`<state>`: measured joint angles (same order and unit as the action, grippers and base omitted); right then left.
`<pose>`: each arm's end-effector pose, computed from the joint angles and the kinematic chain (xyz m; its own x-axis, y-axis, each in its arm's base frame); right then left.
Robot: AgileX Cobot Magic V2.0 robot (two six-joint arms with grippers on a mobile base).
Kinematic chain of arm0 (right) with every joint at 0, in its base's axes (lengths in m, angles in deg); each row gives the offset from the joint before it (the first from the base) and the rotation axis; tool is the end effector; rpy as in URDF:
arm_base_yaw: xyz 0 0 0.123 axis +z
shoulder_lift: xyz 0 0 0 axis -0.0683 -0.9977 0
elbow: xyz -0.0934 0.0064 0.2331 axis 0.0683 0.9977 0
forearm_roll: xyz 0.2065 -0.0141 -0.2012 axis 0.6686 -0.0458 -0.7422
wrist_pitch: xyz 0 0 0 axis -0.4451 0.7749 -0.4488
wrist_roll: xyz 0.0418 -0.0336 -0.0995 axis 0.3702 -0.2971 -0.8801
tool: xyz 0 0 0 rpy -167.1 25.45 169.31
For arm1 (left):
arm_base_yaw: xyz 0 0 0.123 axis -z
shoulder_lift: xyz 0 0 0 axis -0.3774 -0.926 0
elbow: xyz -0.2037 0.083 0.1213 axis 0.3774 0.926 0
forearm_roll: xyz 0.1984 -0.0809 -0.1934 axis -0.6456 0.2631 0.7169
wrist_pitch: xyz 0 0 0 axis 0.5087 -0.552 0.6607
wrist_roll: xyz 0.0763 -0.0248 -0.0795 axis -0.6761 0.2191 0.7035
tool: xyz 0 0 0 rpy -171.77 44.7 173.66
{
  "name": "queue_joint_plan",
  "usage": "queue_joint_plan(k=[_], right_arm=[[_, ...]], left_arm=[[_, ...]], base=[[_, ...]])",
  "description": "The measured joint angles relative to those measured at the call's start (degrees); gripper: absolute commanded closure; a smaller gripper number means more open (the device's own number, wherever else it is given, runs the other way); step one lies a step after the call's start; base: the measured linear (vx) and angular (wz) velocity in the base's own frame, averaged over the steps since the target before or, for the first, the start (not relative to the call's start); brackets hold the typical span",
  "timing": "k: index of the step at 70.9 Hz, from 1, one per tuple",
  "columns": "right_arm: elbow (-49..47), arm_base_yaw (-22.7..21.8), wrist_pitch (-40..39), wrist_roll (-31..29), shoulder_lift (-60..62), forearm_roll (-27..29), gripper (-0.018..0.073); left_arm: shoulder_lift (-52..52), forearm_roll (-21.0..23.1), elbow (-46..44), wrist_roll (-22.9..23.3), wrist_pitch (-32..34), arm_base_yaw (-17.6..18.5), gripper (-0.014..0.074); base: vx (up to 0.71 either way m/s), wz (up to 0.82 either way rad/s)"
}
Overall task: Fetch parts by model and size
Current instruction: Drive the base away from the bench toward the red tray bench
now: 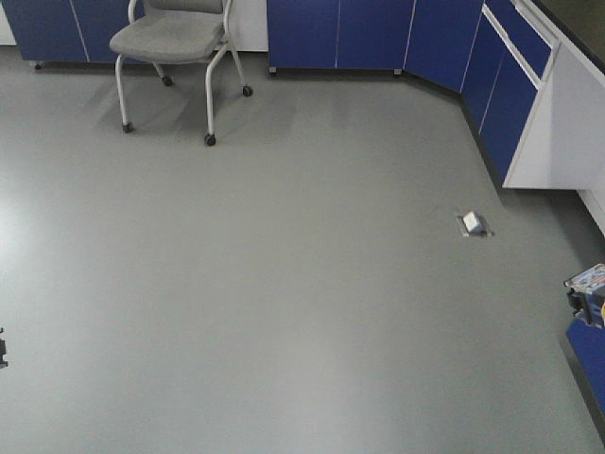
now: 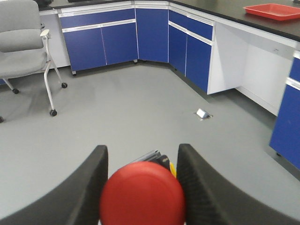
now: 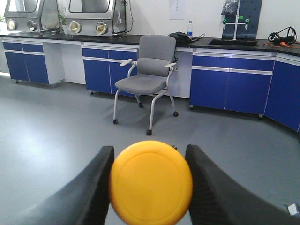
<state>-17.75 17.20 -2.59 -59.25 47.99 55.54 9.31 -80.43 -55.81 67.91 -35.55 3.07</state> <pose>0.1390 0.0427 0.3097 -0.0456 -0.0248 -0.9987 -0.3120 0.9500 -0.0093 0.1295 -0.0506 0.2952 -0.2001 0.0925 -0.9754 0.3505 0.9364 0.0169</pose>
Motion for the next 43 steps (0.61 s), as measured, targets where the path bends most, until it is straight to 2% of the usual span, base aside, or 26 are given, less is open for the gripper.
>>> queue_joint_plan(k=[43], right_arm=[[0.0, 0.0, 0.0, 0.0, 0.0, 0.0, 0.0565]], left_arm=[[0.0, 0.0, 0.0, 0.0, 0.0, 0.0, 0.0603]], base=[[0.76, -0.01]])
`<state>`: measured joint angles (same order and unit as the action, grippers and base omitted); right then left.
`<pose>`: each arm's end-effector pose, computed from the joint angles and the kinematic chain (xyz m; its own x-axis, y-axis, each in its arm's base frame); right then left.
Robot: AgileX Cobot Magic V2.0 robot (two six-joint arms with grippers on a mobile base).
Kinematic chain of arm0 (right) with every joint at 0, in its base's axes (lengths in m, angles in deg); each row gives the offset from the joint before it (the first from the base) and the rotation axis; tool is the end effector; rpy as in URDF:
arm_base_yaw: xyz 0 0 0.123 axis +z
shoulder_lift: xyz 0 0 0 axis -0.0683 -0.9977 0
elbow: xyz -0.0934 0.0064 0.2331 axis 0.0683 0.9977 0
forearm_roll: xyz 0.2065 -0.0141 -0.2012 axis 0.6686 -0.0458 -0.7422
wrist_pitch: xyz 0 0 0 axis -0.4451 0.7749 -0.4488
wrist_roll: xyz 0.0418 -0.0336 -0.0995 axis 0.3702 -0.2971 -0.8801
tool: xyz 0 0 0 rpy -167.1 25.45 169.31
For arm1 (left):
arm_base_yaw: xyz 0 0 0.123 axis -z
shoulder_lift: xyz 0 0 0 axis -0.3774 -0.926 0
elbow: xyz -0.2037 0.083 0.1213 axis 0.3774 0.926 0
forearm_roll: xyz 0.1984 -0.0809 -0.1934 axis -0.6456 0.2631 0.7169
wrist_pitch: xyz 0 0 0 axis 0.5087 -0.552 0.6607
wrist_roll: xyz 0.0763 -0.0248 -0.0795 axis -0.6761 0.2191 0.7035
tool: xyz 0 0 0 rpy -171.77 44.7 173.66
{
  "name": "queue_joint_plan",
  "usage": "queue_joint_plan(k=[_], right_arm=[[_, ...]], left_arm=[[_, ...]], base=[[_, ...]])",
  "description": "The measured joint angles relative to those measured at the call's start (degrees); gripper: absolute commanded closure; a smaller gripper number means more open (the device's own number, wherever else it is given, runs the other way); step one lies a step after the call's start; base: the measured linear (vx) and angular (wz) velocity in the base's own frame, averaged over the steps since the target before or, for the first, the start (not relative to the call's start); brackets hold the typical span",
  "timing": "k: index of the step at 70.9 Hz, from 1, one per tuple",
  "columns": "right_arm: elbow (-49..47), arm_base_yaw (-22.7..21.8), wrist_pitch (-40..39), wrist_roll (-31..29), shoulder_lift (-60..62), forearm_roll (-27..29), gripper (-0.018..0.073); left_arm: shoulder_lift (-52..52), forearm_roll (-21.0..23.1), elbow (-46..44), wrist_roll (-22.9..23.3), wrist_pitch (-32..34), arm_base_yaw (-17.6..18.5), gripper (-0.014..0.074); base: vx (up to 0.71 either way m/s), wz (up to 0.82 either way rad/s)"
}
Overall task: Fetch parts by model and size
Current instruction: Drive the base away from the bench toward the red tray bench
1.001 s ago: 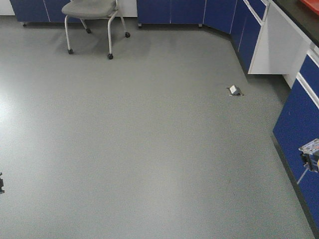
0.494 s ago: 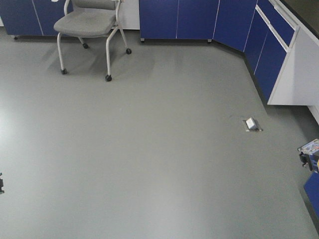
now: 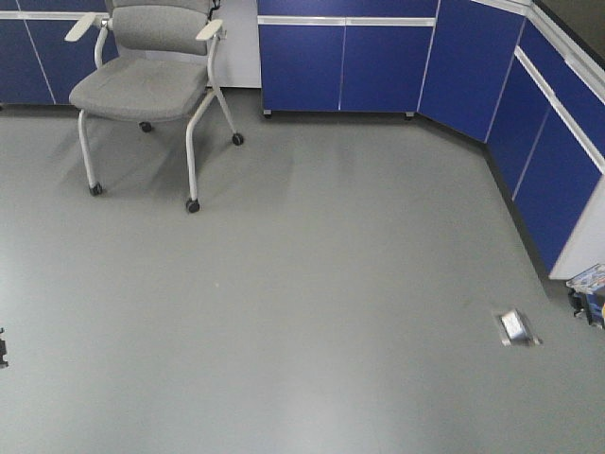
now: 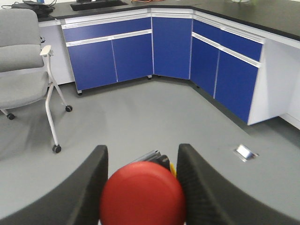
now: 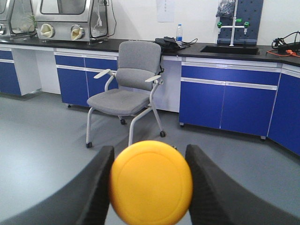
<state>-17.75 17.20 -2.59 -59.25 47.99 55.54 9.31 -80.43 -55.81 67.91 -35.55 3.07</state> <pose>0.1390 0.0427 0.3097 -0.0456 -0.0248 -0.9987 -0.3120 0.9500 -0.0093 0.1295 -0.0506 0.2952 -0.2001 0.0925 -0.9754 0.3505 0.9364 0.0169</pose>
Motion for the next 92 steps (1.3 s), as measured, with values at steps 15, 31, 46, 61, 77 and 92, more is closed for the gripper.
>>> queue_joint_plan(k=[15, 31, 46, 61, 77, 92], right_arm=[[0.0, 0.0, 0.0, 0.0, 0.0, 0.0, 0.0565], [0.0, 0.0, 0.0, 0.0, 0.0, 0.0, 0.0565], [0.0, 0.0, 0.0, 0.0, 0.0, 0.0, 0.0565], [0.0, 0.0, 0.0, 0.0, 0.0, 0.0, 0.0565], [0.0, 0.0, 0.0, 0.0, 0.0, 0.0, 0.0565], [0.0, 0.0, 0.0, 0.0, 0.0, 0.0, 0.0565]], left_arm=[[0.0, 0.0, 0.0, 0.0, 0.0, 0.0, 0.0603], [0.0, 0.0, 0.0, 0.0, 0.0, 0.0, 0.0603], [0.0, 0.0, 0.0, 0.0, 0.0, 0.0, 0.0603], [0.0, 0.0, 0.0, 0.0, 0.0, 0.0, 0.0603], [0.0, 0.0, 0.0, 0.0, 0.0, 0.0, 0.0603], [0.0, -0.1, 0.0, 0.0, 0.0, 0.0, 0.0603]], base=[[0.73, 0.04], [0.68, -0.03], [0.61, -0.03], [0.56, -0.04], [0.51, -0.25], [0.42, -0.64]])
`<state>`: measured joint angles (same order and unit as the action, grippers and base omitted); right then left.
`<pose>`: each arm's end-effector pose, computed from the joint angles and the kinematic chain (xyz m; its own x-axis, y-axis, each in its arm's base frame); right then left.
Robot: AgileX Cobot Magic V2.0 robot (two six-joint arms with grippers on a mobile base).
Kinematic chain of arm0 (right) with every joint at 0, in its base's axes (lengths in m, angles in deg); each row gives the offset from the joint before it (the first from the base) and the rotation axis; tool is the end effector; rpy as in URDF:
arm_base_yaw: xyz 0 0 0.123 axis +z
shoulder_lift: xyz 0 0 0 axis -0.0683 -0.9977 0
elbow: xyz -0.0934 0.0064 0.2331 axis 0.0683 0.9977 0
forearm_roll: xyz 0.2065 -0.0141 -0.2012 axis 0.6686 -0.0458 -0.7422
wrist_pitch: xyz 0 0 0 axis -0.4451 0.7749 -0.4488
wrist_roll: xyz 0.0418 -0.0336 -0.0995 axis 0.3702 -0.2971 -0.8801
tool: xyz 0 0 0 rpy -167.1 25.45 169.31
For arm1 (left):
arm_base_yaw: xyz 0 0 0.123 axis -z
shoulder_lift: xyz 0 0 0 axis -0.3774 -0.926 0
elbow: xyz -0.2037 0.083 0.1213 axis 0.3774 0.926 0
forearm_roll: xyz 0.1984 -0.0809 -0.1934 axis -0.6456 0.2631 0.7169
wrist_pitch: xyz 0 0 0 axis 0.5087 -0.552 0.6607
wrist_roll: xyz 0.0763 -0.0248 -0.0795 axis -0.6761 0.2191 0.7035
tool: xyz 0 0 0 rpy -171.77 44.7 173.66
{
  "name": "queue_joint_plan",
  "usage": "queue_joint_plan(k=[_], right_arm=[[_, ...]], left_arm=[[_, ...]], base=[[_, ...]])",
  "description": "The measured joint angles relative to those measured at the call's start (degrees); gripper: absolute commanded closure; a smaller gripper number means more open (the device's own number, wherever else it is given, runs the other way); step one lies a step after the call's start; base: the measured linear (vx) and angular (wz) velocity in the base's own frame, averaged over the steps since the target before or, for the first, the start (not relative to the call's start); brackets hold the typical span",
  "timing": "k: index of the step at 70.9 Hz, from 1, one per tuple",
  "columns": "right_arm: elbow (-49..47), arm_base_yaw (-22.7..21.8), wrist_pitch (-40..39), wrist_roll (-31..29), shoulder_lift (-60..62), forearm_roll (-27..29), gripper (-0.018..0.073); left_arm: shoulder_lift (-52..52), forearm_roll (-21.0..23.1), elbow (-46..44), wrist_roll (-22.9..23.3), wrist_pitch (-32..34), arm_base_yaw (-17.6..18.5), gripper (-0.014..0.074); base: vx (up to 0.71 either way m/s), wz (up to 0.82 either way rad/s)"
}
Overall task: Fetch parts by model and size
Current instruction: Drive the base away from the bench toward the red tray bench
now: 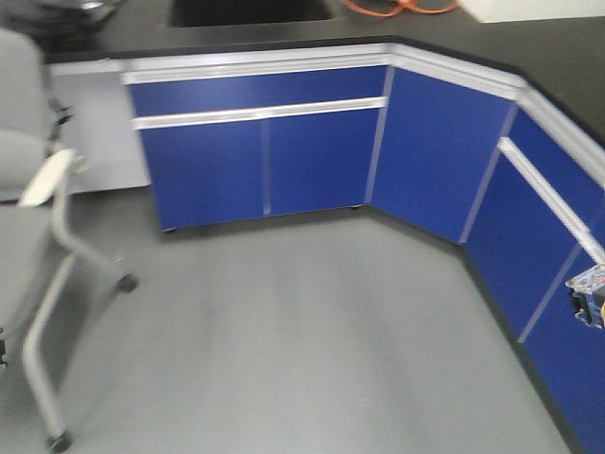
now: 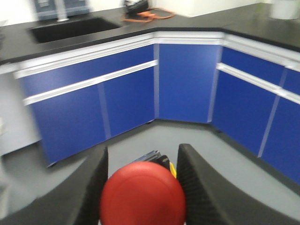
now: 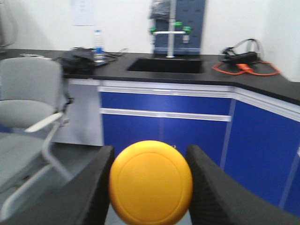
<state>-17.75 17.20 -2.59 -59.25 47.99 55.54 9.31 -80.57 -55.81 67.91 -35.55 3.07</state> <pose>0.1390 0.0427 0.3097 -0.0456 -0.0248 -0.9987 -0.3120 0.9500 -0.0093 0.1295 -0.0504 0.2952 -0.1992 0.0944 -0.9754 0.3497 0.9367 0.0192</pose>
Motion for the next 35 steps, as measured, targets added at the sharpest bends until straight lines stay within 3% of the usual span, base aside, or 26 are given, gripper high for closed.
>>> queue_joint_plan(k=[35], right_arm=[[0.0, 0.0, 0.0, 0.0, 0.0, 0.0, 0.0565]], left_arm=[[0.0, 0.0, 0.0, 0.0, 0.0, 0.0, 0.0603]], base=[[0.28, -1.03]])
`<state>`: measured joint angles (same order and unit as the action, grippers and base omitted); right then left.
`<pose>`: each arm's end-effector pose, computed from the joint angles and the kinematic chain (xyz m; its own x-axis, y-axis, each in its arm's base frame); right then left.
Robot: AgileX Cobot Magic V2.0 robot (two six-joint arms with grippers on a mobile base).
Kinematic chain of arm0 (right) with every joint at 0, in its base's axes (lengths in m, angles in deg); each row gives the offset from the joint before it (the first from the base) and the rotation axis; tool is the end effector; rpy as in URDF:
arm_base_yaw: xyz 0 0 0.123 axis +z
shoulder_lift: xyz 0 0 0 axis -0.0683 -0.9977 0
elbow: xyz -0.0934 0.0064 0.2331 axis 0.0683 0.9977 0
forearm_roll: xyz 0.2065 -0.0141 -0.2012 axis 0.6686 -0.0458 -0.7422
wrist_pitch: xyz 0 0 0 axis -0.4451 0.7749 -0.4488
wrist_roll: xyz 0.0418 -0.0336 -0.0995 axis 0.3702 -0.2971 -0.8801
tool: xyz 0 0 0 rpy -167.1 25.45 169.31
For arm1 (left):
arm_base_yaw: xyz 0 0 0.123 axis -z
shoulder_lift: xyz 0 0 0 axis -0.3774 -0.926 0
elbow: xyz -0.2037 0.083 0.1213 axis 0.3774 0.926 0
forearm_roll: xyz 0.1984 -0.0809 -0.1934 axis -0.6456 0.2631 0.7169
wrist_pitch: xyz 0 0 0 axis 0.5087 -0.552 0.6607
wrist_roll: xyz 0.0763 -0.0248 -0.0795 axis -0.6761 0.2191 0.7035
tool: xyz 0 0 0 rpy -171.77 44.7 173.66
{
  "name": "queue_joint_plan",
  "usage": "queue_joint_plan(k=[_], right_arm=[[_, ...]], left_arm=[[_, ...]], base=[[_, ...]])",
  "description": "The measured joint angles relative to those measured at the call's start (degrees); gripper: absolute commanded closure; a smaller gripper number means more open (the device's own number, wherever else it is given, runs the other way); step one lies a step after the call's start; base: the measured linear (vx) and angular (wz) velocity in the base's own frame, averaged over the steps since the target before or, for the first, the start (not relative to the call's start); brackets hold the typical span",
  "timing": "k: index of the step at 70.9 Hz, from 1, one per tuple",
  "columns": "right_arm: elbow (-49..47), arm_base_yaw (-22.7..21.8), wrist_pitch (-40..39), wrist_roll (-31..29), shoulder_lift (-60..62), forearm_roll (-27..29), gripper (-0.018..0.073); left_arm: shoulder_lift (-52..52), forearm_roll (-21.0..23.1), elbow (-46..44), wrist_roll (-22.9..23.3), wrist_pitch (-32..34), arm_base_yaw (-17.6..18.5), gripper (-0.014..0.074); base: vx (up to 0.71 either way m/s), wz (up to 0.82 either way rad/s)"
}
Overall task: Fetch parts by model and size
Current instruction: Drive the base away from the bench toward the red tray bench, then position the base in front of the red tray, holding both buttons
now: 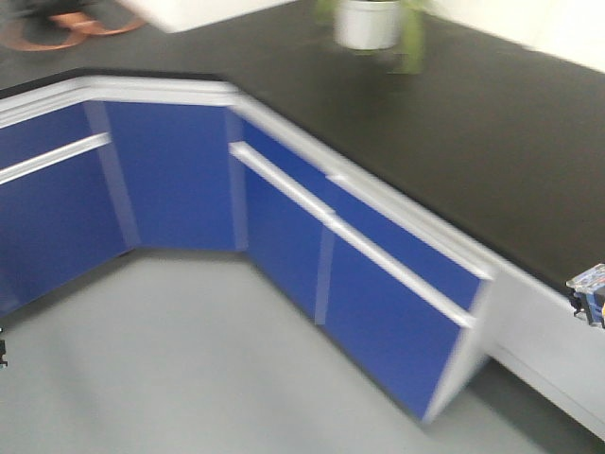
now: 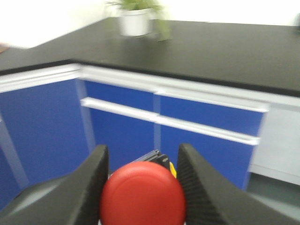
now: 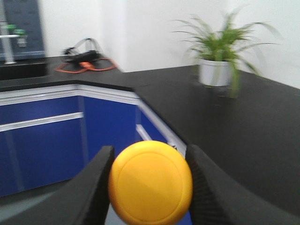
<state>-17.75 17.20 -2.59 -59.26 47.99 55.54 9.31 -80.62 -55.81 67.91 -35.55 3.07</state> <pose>0.1390 0.0427 0.3097 -0.0455 -0.0249 -0.9987 -0.3120 0.9500 -0.0095 0.1295 -0.0504 0.2952 -0.1989 0.0951 -0.9754 0.3494 0.9368 0.0201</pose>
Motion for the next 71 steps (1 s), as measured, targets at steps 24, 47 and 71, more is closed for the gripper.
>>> queue_joint_plan(k=[24, 47, 71], right_arm=[[0.0, 0.0, 0.0, 0.0, 0.0, 0.0, 0.0565], [0.0, 0.0, 0.0, 0.0, 0.0, 0.0, 0.0565], [0.0, 0.0, 0.0, 0.0, 0.0, 0.0, 0.0565]], left_arm=[[0.0, 0.0, 0.0, 0.0, 0.0, 0.0, 0.0603], [0.0, 0.0, 0.0, 0.0, 0.0, 0.0, 0.0603], [0.0, 0.0, 0.0, 0.0, 0.0, 0.0, 0.0603]], base=[[0.17, -0.88], [0.12, -0.71], [0.11, -0.59]])
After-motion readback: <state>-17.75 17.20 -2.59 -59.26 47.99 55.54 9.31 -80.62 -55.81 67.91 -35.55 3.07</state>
